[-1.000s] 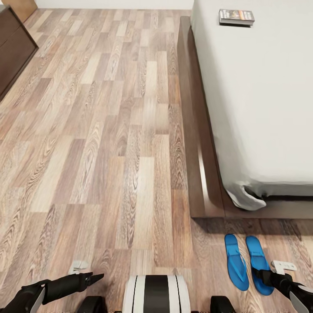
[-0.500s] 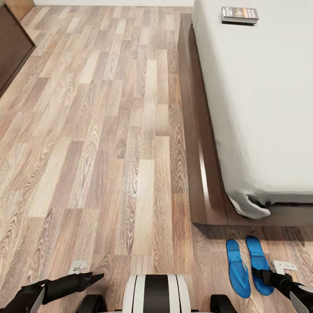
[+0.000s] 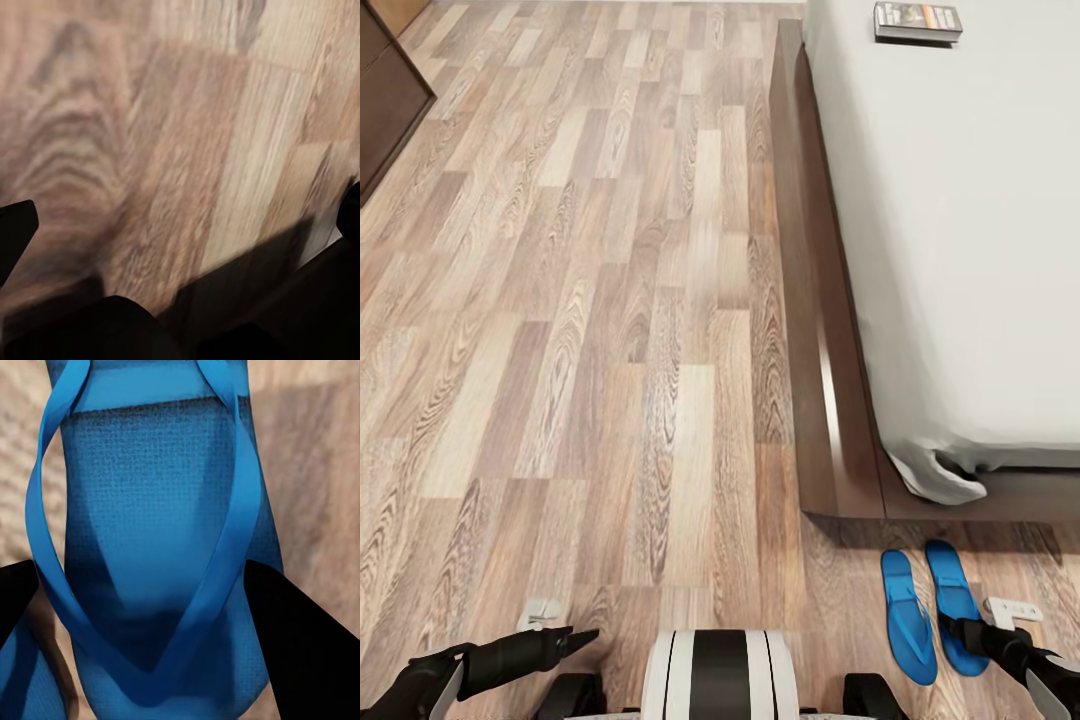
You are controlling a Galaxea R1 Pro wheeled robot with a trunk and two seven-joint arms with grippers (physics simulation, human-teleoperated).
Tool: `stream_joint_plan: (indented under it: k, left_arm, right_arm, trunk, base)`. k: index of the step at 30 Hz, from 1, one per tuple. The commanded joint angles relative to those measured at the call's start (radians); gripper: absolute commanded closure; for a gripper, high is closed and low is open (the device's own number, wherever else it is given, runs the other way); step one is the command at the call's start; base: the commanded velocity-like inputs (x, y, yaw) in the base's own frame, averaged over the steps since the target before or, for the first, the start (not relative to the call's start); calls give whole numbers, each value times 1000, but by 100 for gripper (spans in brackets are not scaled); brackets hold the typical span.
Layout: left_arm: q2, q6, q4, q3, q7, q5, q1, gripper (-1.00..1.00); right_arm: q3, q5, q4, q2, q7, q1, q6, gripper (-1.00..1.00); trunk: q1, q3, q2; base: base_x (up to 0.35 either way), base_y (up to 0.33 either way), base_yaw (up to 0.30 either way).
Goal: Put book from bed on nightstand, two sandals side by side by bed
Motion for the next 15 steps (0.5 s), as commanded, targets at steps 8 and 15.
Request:
stream_joint_plan:
  k: [8, 15]
  left_arm:
    - [-1, 10, -1, 8, -8, -8, -1, -100]
    - [-1, 11, -1, 8, -8, -8, -1, -100]
  right_arm:
    - [9, -4, 6, -1, 1, -1, 1, 100]
    - [9, -4, 6, -1, 1, -1, 1, 100]
  trunk:
    - [1, -8, -1]
    - [1, -8, -1]
  base:
    - [0, 0, 0]
    - [0, 0, 0]
